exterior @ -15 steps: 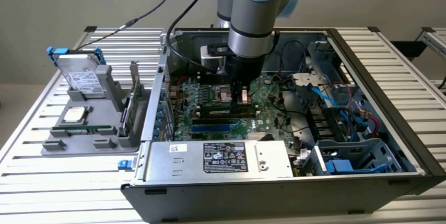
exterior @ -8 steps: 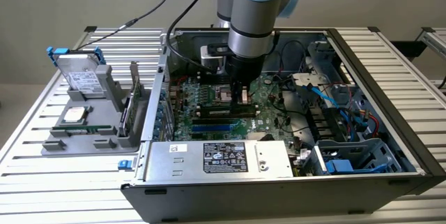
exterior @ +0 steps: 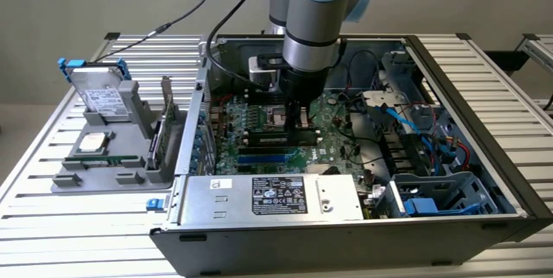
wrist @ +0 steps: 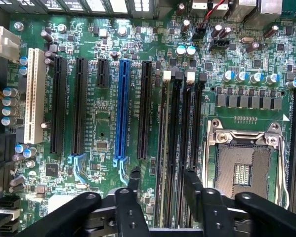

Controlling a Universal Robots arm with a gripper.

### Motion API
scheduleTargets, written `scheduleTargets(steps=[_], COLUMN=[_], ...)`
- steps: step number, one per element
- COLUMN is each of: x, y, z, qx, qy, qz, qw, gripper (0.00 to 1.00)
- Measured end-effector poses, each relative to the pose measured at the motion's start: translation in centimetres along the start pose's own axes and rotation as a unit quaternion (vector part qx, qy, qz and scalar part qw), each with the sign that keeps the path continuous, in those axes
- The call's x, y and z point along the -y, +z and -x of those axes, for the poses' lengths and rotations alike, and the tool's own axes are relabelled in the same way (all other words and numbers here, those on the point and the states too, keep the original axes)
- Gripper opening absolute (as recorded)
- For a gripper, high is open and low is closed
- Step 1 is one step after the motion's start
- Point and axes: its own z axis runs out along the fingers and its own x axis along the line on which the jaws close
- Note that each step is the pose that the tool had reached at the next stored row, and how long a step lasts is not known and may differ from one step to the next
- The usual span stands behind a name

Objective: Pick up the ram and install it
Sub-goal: 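Insert the ram into the slot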

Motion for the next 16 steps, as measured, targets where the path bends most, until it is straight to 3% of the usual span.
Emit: scheduleTargets(steps=[1,6,9,11,13,16], x=[-0.02,-0.12,-0.13,-0.13,-0.13,-0.13], y=[-0.32,-1.82,-1.92,-1.92,-1.92,-1.92], z=[0.0,0.0,0.0,0.0,0.0,0.0], qx=[0.0,0.0,0.0002,0.0003,0.0002,0.0002], qy=[0.0,0.0,0.0,0.0,0.0,0.0], qz=[0.0,0.0,0.0,-0.0001,0.0,0.0], qw=[1.0,1.0,1.0,1.0,1.0,1.0], gripper=[0.52,0.52,0.52,0.5,0.37,0.31])
